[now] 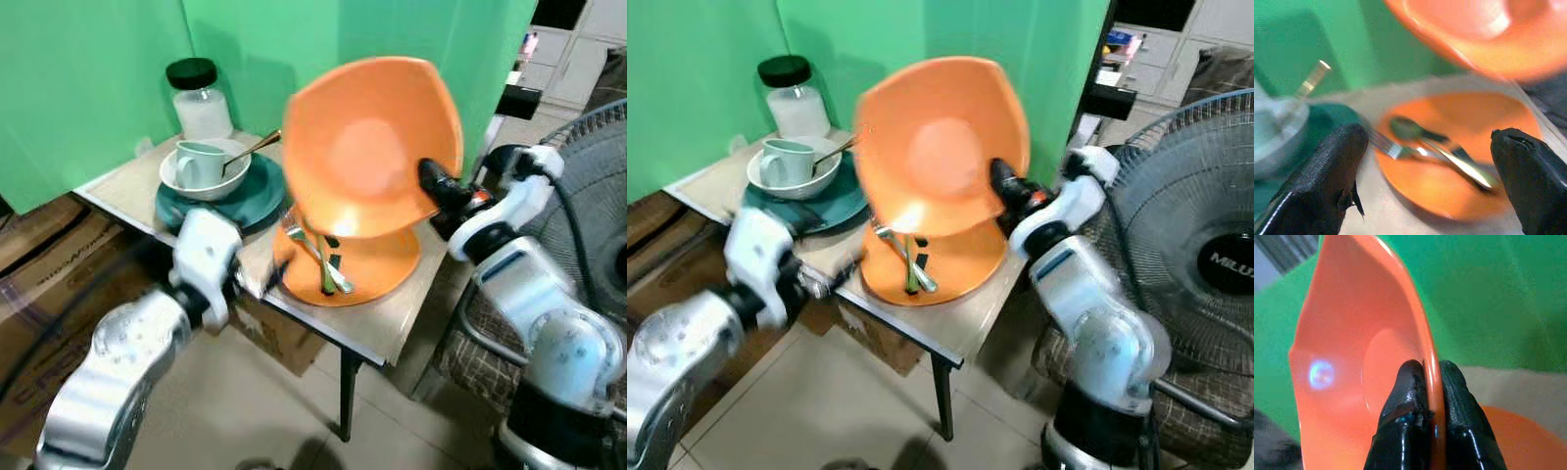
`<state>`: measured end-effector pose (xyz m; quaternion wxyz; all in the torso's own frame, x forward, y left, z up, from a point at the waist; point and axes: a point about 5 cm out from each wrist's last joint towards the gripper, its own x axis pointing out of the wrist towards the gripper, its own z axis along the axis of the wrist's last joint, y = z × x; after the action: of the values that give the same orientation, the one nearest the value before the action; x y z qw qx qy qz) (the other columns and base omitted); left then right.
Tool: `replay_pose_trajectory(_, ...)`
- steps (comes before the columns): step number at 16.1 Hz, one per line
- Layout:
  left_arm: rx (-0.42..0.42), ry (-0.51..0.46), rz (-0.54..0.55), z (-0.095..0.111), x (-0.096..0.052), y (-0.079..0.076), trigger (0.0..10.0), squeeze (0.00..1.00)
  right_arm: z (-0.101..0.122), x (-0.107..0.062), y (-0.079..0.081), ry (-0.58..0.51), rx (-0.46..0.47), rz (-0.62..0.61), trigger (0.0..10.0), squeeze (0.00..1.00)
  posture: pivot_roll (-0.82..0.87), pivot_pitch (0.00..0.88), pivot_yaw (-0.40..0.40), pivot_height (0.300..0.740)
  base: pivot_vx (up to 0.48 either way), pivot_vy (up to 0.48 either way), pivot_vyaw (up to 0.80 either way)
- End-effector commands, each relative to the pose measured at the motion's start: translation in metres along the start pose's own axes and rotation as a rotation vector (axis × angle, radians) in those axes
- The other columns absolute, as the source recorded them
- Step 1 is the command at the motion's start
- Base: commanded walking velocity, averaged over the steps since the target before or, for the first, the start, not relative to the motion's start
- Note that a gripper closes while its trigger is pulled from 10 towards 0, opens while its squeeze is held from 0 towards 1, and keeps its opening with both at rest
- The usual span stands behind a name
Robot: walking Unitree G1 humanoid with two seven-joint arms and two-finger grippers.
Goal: Setting the table
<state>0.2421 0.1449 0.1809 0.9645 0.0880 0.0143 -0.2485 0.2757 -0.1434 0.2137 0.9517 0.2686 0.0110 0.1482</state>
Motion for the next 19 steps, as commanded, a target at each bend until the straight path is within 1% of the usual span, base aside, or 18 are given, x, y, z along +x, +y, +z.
replay_pose_trajectory(1,0.023,-0.011,0.062,0.0,0.001,0.003,10.0,0.0,0.007,-0.004,-0.003,-0.058,-0.103,-0.048,10.0,0.0,0.1,0.0,0.047,0.74,0.0,0.0,0.0)
replay_pose_trajectory(2,0.017,-0.032,0.067,0.002,0.001,-0.001,10.0,0.0,0.005,-0.008,-0.003,-0.047,-0.18,-0.044,10.0,0.0,0.1,0.0,0.04,0.74,0.0,0.0,0.0)
replay_pose_trajectory(3,0.018,-0.051,0.079,0.005,0.0,-0.004,10.0,0.0,0.007,-0.013,-0.002,-0.078,-0.268,-0.045,10.0,0.0,0.1,0.0,0.039,0.74,0.0,0.0,0.0)
replay_pose_trajectory(4,0.019,-0.056,0.092,0.005,0.0,-0.006,10.0,0.0,0.004,-0.018,-0.003,-0.075,-0.348,-0.064,10.0,0.0,0.1,0.0,0.04,0.74,0.0,0.0,0.0)
replay_pose_trajectory(5,0.035,-0.045,0.109,0.003,0.0,-0.007,10.0,0.0,0.002,-0.022,-0.006,-0.089,-0.425,-0.104,10.0,0.0,0.09,0.0,0.039,0.74,0.0,0.0,0.0)
replay_pose_trajectory(6,0.027,-0.037,0.117,0.0,0.0,-0.008,10.0,0.0,0.0,-0.025,-0.011,-0.097,-0.468,-0.143,10.0,0.0,0.09,0.0,0.034,0.74,0.0,0.0,-0.8)
replay_pose_trajectory(7,0.049,-0.034,0.117,-0.001,-0.001,-0.01,10.0,0.0,0.0,-0.026,-0.013,-0.105,-0.437,-0.151,10.0,0.0,0.1,0.0,0.03,0.74,0.0,0.0,-0.8)
replay_pose_trajectory(8,0.061,-0.035,0.118,-0.001,-0.001,-0.012,10.0,0.0,0.005,-0.028,-0.016,-0.186,-0.436,-0.22,10.0,0.0,0.1,0.0,0.031,0.74,0.0,0.0,-0.8)
replay_pose_trajectory(10,0.053,-0.043,0.119,-0.001,0.001,-0.014,10.0,0.0,0.005,-0.029,-0.015,-0.208,-0.429,-0.208,10.0,0.0,0.09,0.0,0.031,0.74,0.0,0.0,-0.8)
replay_pose_trajectory(12,0.05,-0.056,0.127,0.003,0.003,-0.015,10.0,0.0,0.006,-0.027,-0.015,-0.247,-0.439,-0.247,10.0,0.0,0.1,0.0,0.024,0.74,0.0,0.0,-0.8)
replay_pose_trajectory(13,0.047,-0.066,0.139,0.004,0.004,-0.014,10.0,0.0,0.004,-0.026,-0.016,-0.253,-0.447,-0.259,10.0,0.0,0.1,0.0,0.026,0.74,0.0,0.0,-0.8)
replay_pose_trajectory(15,0.05,-0.062,0.149,0.002,0.003,-0.014,10.0,0.0,-0.004,-0.026,-0.012,-0.232,-0.444,-0.211,10.0,0.0,0.1,0.0,0.026,0.74,0.0,0.0,-0.8)
replay_pose_trajectory(16,0.046,-0.059,0.168,0.001,0.002,-0.012,10.0,0.0,-0.008,-0.026,-0.011,-0.212,-0.453,-0.194,2.4,0.0,0.1,0.0,0.027,0.74,0.0,0.0,-0.8)
replay_pose_trajectory(17,0.04,-0.06,0.18,0.001,0.003,-0.011,10.0,0.0,-0.011,-0.026,-0.01,-0.197,-0.495,-0.179,0.0,0.0,0.1,0.0,0.027,0.74,0.0,0.0,-0.8)
replay_pose_trajectory(19,0.032,-0.061,0.215,0.0,0.004,-0.007,10.0,0.0,-0.014,-0.024,-0.012,-0.193,-0.508,-0.191,0.0,0.0,0.1,0.0,0.025,0.74,0.0,0.0,-0.8)
